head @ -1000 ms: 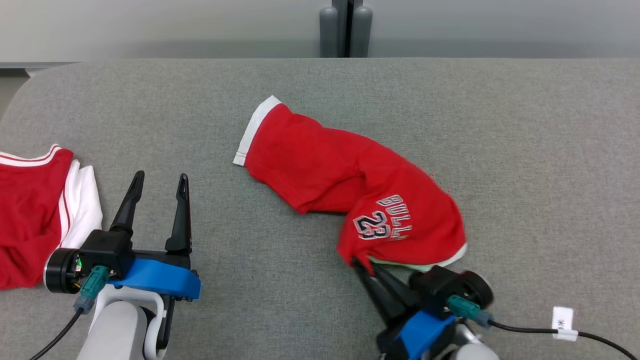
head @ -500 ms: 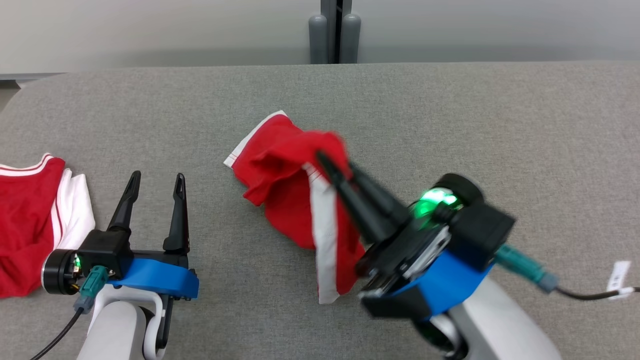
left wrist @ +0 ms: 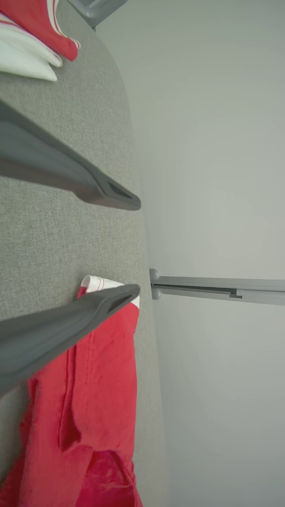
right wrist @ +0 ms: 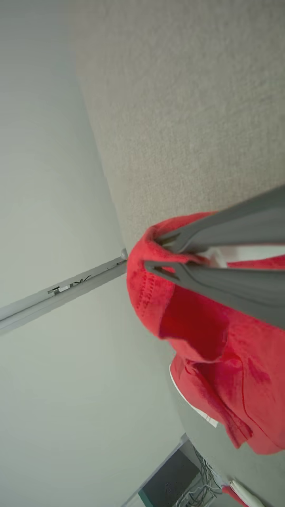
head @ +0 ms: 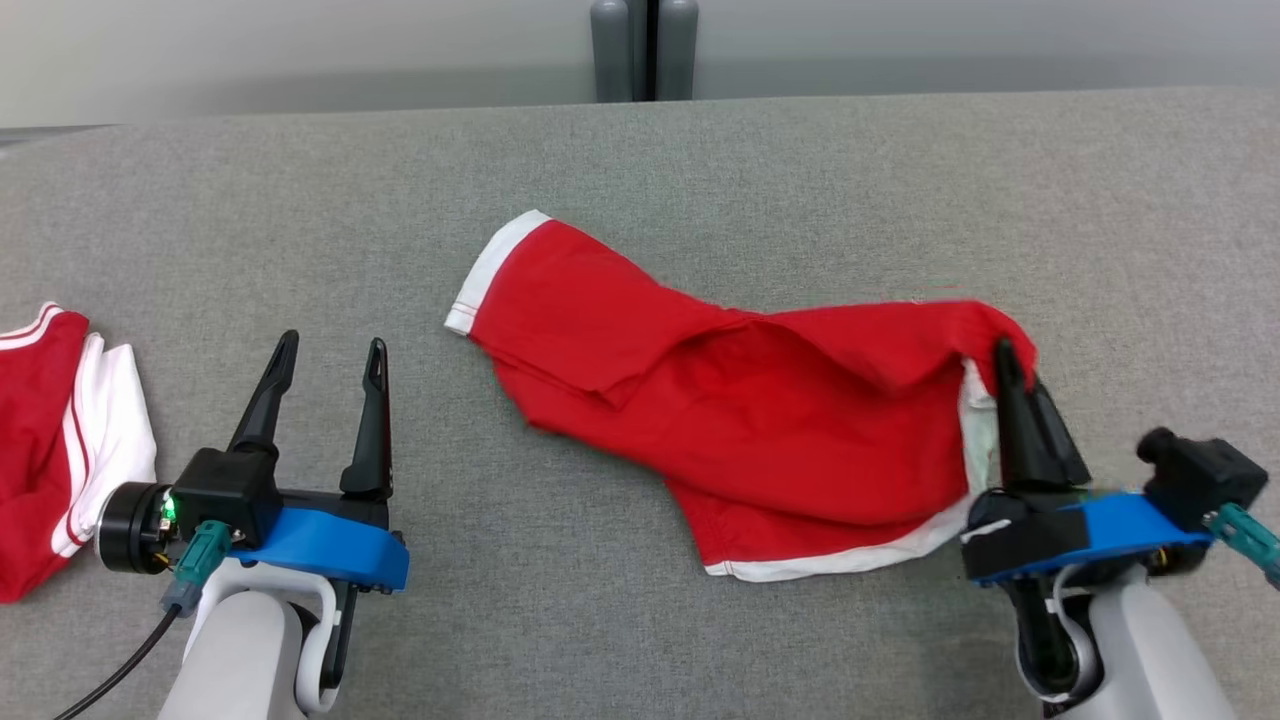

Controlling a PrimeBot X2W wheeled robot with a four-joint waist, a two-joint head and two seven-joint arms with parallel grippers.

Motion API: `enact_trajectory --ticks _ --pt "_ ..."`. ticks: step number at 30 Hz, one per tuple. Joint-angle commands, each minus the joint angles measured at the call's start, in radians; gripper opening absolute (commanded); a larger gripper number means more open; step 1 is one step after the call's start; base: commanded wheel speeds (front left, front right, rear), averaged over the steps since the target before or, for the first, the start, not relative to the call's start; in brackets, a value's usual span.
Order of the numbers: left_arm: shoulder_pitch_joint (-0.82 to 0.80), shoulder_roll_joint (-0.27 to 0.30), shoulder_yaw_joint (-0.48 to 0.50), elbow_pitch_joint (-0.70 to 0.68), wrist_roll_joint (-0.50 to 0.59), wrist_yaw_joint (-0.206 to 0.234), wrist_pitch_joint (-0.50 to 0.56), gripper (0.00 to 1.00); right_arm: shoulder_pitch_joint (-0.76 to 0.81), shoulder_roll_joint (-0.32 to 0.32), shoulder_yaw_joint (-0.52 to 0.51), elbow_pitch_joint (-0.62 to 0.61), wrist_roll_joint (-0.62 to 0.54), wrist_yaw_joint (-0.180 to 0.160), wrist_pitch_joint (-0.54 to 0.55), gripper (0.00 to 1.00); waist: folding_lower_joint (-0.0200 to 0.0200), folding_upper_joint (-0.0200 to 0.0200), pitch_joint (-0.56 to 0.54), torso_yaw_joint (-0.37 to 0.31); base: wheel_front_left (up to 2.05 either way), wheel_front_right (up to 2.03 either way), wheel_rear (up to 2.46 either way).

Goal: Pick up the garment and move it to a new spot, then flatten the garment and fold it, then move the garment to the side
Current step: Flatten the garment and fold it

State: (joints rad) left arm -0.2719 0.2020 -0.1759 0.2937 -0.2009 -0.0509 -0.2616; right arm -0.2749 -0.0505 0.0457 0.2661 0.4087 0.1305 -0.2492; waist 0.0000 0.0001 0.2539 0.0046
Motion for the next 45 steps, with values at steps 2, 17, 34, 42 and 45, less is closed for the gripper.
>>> enact_trajectory --ticks 2,17,34,42,45 --pt "-0.021 0.001 -0.001 0.003 0.007 -0.003 -0.005 1.0 0.004 0.0 -0.032 0.045 0.026 0.0 -0.009 0.14 0.0 -0.0001 0.003 0.0 0.0 0.0 0.0" --pt "0.012 -0.011 0.02 0.003 0.005 0.016 -0.005 1.0 0.05 -0.015 -0.165 -0.004 -0.224 0.0 -0.016 1.0 0.0 -0.0001 -0.016 0.008 0.0 0.0 0.0" --pt "0.095 -0.023 0.035 -0.016 -0.001 0.032 -0.005 1.0 0.213 -0.005 -0.146 -0.241 -0.264 0.0 0.077 1.0 0.0 -0.0001 -0.076 0.015 0.0 0.0 0.0" --pt "0.069 -0.042 -0.005 -0.035 0.001 0.011 0.008 1.0 0.217 -0.002 -0.144 -0.252 -0.257 0.0 0.088 1.0 0.0 -0.0001 -0.068 0.016 0.0 0.0 0.0" --pt "0.034 -0.073 -0.071 -0.055 0.006 -0.019 0.045 1.0 0.209 -0.002 -0.147 -0.25 -0.26 0.0 0.088 1.0 0.0 -0.0001 -0.052 0.019 0.0 0.0 0.0"
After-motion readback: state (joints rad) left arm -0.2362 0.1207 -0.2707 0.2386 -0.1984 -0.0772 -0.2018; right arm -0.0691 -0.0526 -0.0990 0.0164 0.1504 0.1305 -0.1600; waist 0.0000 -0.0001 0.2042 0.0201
